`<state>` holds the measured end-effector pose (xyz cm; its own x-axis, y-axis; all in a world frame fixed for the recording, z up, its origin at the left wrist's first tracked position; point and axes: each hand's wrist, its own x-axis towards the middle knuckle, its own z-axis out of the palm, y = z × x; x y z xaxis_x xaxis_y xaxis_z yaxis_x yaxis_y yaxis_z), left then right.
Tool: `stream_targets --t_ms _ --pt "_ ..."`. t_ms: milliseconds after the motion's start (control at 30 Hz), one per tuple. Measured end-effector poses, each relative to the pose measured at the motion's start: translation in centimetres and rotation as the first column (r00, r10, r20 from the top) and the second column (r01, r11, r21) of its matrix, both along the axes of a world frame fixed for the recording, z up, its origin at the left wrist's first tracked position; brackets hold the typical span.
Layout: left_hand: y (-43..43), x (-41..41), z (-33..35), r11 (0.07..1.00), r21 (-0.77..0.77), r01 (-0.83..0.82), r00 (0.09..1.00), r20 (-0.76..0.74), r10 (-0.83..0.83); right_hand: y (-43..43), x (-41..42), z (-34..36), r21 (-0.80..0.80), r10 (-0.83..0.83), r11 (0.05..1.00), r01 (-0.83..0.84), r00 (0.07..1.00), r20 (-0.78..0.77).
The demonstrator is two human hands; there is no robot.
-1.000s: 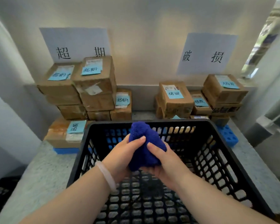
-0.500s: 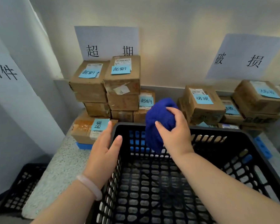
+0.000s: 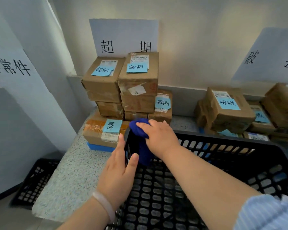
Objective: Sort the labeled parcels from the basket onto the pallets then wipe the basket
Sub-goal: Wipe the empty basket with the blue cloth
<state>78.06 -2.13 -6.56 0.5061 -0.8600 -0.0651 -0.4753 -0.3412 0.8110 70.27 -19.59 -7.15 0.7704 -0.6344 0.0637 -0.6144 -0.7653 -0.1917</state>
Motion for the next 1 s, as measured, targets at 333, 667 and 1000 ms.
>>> stream_targets --t_ms 333,667,1000 --pt "0.1 -0.2 0.1 1.000 -0.005 -0.021 0.999 -0.042 0.021 -4.6 -14.0 0.1 -0.063 -0.200 0.978 0.197 0.978 -0.053" --pt "-0.3 -0.7 0.4 0.999 0.004 -0.039 0.999 -0.010 0.039 -9.0 -30.5 1.9 -0.076 -0.533 0.845 0.530 0.821 -0.202" --pt "-0.3 -1.0 0.9 1.000 0.014 -0.019 0.999 0.048 0.018 -7.8 -27.9 0.3 -0.165 -0.543 0.836 0.524 0.834 -0.098"
